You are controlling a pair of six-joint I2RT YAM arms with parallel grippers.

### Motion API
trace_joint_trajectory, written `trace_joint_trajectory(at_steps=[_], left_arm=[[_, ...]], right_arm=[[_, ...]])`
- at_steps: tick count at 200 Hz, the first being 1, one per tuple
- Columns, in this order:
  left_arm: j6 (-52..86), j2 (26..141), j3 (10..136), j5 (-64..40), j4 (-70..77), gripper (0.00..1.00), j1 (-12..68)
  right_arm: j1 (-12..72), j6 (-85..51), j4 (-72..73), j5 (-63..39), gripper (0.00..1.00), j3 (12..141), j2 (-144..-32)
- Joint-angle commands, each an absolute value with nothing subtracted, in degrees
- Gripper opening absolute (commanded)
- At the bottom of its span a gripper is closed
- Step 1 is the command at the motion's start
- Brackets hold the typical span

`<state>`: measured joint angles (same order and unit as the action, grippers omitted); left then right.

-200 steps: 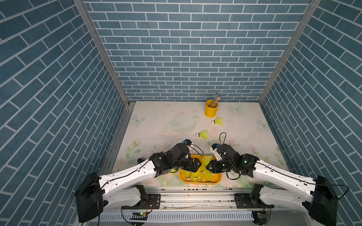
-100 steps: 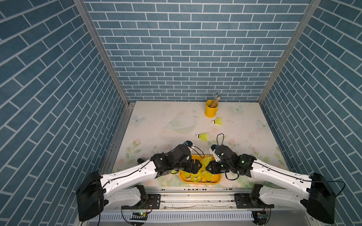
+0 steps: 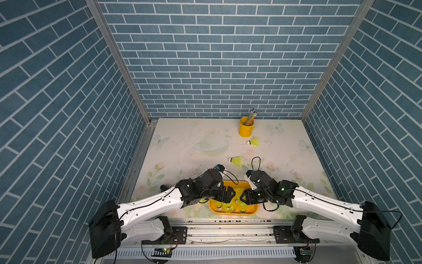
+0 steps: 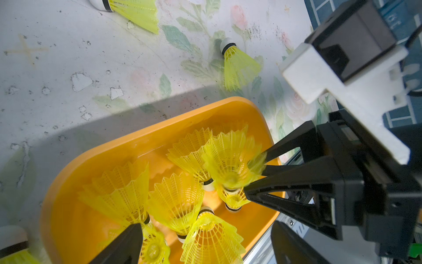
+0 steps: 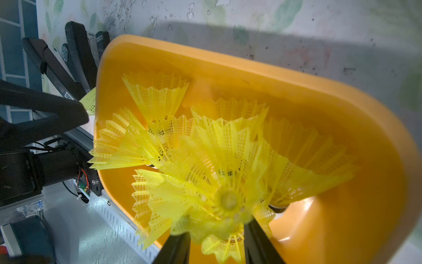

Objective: Put the shuttlecocks into the storage box
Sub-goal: Place the shuttlecock in the storage box, then pick up the shuttlecock at the center of the board.

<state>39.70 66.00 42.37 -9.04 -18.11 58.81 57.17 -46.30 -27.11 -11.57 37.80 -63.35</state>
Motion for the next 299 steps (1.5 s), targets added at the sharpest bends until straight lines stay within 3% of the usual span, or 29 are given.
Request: trace_joint_trajectory(at_steps=[1,169,245,265,299], left_arm=[[39.6,66.3,41.7,-8.5,-17.4,0.94,59.1],[38.6,66.5,45.5,-5.7,-20.8,0.95,58.1],[28.4,69.1,50.6,-7.1,-24.0,0.95,49.4],[21.7,72.6,53.9,-7.0,-24.4,0.95,45.6],[6.3,82.1,59.6,-3.5,-23.8,0.94,42.1]], right_arm=[[57.5,-46.8,-29.6,-10.1,0.42,39.9,-62.1],[55.7,-46.0,-38.9,0.0,0.44,52.8,-63.4],[48.4,-45.0,-39.7,0.8,0.46,55.1,-65.1],[45.9,-44.1,-38.4,-0.1,0.53,55.5,-65.6],[41.3,-42.7,-34.1,-4.0,0.77,55.8,-67.0]])
